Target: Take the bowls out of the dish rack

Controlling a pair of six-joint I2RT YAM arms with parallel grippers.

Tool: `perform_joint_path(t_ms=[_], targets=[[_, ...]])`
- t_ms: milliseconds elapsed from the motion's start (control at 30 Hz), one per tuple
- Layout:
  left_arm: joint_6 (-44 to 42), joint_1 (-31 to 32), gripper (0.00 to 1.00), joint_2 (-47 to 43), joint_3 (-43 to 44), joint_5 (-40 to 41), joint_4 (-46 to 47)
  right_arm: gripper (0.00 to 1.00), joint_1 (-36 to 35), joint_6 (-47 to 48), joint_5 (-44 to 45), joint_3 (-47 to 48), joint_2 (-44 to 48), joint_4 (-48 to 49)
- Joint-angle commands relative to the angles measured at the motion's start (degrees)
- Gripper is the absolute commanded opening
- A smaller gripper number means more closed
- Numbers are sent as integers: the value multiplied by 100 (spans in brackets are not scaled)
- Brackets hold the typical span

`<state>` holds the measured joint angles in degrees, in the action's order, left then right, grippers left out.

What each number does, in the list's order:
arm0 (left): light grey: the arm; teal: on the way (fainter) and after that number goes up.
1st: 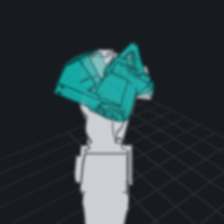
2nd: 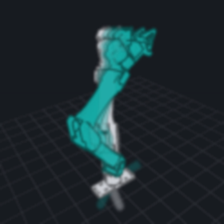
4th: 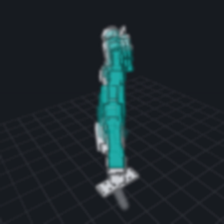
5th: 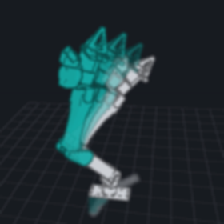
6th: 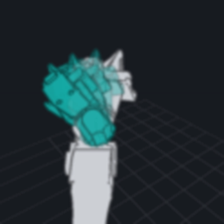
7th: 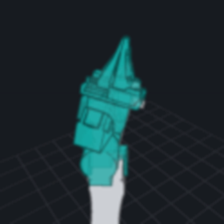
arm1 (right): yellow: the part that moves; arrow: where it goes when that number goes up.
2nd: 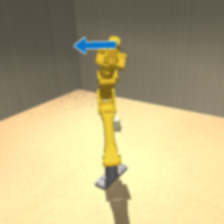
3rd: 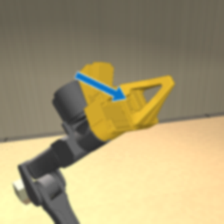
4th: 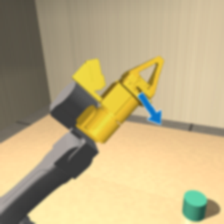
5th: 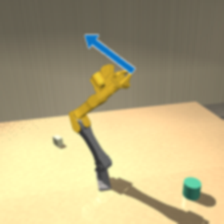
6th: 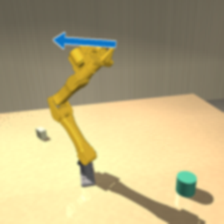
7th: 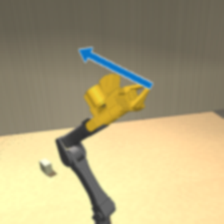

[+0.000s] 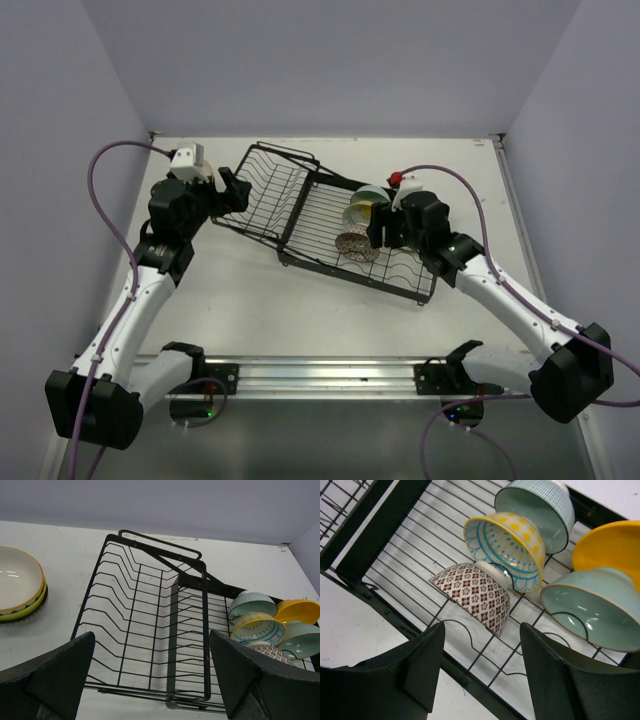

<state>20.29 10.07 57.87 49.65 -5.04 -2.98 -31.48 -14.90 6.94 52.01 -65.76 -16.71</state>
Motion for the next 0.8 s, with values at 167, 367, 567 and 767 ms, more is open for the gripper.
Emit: perform_joint_path(t_ms=[167,367,567,767], targets=[[-122,22,100,-241,177,258,-36,61,-33,329,-518,-454,-95,185],[-105,22,100,-188,177,266,-71,60,-173,382,-307,-666,-332,405],[-78,22,100,-171,177,319,-106,60,-332,312,420,-736,-552,677],[-61,22,100,-100,186,302,-124,56,-384,198,1055,-771,-860,1002]])
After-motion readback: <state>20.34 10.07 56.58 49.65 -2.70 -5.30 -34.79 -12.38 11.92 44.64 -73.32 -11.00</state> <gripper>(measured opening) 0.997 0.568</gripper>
